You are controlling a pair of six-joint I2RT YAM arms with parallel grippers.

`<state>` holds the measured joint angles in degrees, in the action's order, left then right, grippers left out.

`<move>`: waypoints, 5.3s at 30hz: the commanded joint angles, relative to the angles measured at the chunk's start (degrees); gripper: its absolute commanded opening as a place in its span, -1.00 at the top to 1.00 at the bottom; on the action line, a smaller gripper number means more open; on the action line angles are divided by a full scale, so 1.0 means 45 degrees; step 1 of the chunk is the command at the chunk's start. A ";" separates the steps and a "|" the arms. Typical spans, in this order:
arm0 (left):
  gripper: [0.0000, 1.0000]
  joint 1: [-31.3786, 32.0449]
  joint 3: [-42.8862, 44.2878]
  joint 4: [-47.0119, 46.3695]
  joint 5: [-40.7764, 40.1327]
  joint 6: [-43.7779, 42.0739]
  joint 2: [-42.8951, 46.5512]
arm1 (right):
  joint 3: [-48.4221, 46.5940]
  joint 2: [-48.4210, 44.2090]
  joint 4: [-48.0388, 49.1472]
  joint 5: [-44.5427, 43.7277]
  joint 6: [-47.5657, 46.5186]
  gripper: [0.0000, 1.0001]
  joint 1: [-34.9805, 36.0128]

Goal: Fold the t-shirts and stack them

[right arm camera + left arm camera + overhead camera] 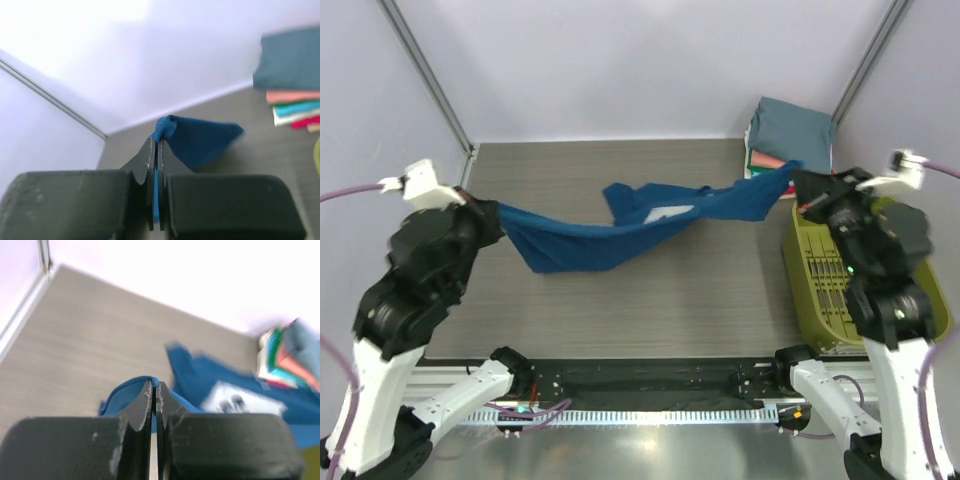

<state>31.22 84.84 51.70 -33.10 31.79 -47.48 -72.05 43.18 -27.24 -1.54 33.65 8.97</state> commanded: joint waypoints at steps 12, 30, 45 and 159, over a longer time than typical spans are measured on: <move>0.99 0.0054 0.3037 -0.1628 -0.0552 -0.3548 0.1298 | -0.7538 0.0907 -0.2049 -0.1241 -0.0641 0.97 0.0037; 0.31 -0.6470 1.0165 0.4323 0.3272 -0.2240 -1.5571 | -1.5672 1.8667 -0.6076 -0.0962 -0.0698 0.07 0.0505; -0.41 -0.5454 0.0470 -0.1442 0.3429 0.0411 -1.0544 | -0.6470 1.5618 -0.0256 -0.0031 -0.0895 -0.99 0.1463; 0.99 -0.8892 -1.2290 -0.9830 0.4114 0.5162 -0.5600 | 1.0446 0.1423 0.0120 -0.4443 0.6019 0.97 0.9725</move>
<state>-9.67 30.35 8.03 -16.69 56.23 -75.48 -21.98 54.13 -18.22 -15.38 61.58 52.66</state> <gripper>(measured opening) 0.005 0.025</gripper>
